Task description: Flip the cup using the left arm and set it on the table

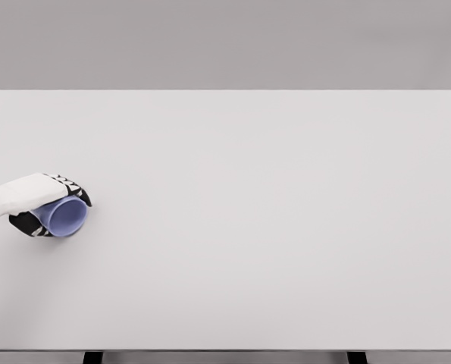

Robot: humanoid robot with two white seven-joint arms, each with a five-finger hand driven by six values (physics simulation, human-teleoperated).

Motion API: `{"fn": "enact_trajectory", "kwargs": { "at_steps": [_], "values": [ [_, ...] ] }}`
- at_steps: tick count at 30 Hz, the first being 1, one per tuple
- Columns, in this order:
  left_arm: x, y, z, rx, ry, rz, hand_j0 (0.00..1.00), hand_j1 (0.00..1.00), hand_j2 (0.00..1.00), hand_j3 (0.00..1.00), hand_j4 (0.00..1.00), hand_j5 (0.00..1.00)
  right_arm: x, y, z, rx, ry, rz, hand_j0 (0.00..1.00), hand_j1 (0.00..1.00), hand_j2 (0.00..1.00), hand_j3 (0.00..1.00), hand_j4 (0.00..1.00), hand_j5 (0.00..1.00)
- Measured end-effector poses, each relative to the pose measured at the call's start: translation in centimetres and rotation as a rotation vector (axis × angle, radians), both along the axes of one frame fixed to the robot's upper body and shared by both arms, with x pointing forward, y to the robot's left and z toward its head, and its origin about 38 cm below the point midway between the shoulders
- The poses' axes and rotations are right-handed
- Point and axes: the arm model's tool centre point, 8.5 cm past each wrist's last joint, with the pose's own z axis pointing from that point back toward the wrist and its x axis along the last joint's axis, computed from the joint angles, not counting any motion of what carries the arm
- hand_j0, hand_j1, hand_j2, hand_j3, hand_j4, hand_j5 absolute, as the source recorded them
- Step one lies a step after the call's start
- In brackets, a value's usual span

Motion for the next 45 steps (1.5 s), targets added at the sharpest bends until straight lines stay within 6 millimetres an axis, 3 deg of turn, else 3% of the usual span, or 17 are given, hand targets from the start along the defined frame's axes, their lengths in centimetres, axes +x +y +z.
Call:
{"fn": "enact_trajectory", "kwargs": {
  "at_steps": [8, 17, 28, 45],
  "values": [
    [1.0, -0.5, 2.3, -0.121, -0.029, -0.003, 0.28, 0.28, 0.28, 0.28, 0.28, 0.28, 0.0, 0.0, 0.0, 0.000, 0.000, 0.000, 1.00, 1.00, 1.00, 1.00, 1.00, 1.00],
    [1.1, -0.8, 4.1, -0.425, 0.012, 0.000, 0.26, 0.26, 0.26, 0.26, 0.26, 0.26, 0.0, 0.0, 0.0, 0.000, 0.000, 0.000, 1.00, 1.00, 1.00, 1.00, 1.00, 1.00],
    [1.8, 0.2, 2.3, -0.802, 0.129, 0.132, 0.26, 0.26, 0.26, 0.26, 0.26, 0.26, 0.0, 0.0, 0.0, 0.000, 0.000, 0.000, 1.00, 1.00, 1.00, 1.00, 1.00, 1.00],
    [1.9, -0.6, -2.0, -0.957, 0.353, 0.289, 0.27, 0.27, 0.27, 0.27, 0.27, 0.27, 0.0, 0.0, 0.0, 0.000, 0.000, 0.000, 1.00, 1.00, 1.00, 1.00, 1.00, 1.00]
  ]
}}
